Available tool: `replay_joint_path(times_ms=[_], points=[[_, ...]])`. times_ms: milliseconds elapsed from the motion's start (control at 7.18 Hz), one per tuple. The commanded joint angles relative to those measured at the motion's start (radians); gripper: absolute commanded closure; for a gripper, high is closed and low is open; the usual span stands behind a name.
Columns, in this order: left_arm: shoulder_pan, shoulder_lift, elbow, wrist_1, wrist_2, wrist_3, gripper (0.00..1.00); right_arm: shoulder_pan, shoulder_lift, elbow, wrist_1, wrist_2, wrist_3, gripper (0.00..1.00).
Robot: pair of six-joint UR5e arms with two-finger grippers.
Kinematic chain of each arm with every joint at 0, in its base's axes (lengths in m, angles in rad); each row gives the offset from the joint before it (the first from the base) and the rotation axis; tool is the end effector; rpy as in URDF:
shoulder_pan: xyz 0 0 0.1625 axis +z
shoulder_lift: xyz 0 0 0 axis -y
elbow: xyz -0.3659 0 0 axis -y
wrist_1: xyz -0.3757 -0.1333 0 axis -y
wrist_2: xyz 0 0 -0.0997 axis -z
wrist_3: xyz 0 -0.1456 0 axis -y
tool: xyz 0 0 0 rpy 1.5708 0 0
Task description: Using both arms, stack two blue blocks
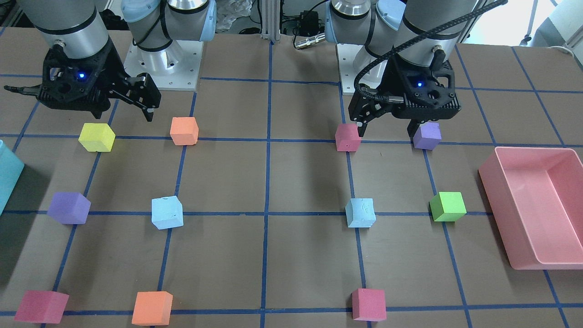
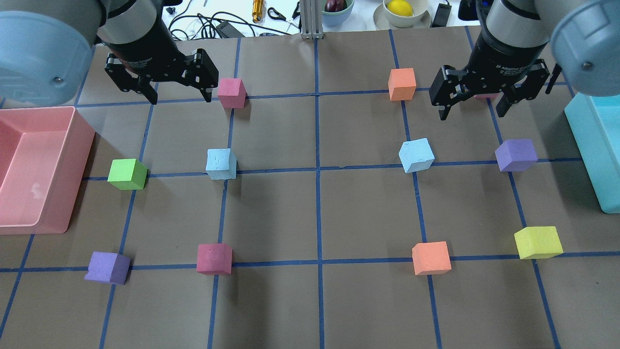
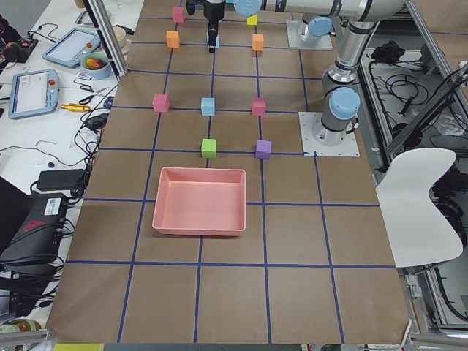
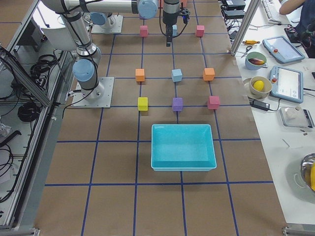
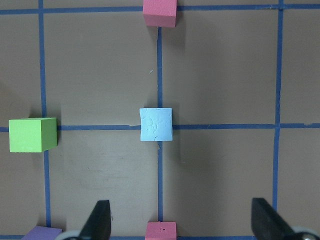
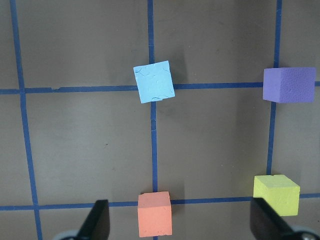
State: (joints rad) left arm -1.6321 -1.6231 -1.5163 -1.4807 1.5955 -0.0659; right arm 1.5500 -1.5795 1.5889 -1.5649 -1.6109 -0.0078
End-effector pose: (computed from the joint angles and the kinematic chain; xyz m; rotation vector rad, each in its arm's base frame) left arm -0.1606 -0.4986 0.3930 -0.0089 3.1194 -0.1462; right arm 0.1177 -0.4725 0.3779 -0.0197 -3.1016 -0.0246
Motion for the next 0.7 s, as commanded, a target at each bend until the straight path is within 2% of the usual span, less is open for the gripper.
replay_joint_path(times_ms=[0, 418, 557], points=[[0.0, -0.006, -0.01, 0.002, 0.0, 0.0, 0.0, -0.001, 0.001, 0.003, 0.0, -0.004, 0.0, 0.0], [0.0, -0.018, -0.013, 0.0, 0.0, 0.003, 0.0, 0.001, 0.003, 0.006, -0.001, -0.004, 0.0, 0.0], [0.001, -0.029, -0.016, 0.0, 0.0, 0.009, 0.0, 0.001, -0.002, 0.003, 0.037, -0.006, 0.0, 0.0]])
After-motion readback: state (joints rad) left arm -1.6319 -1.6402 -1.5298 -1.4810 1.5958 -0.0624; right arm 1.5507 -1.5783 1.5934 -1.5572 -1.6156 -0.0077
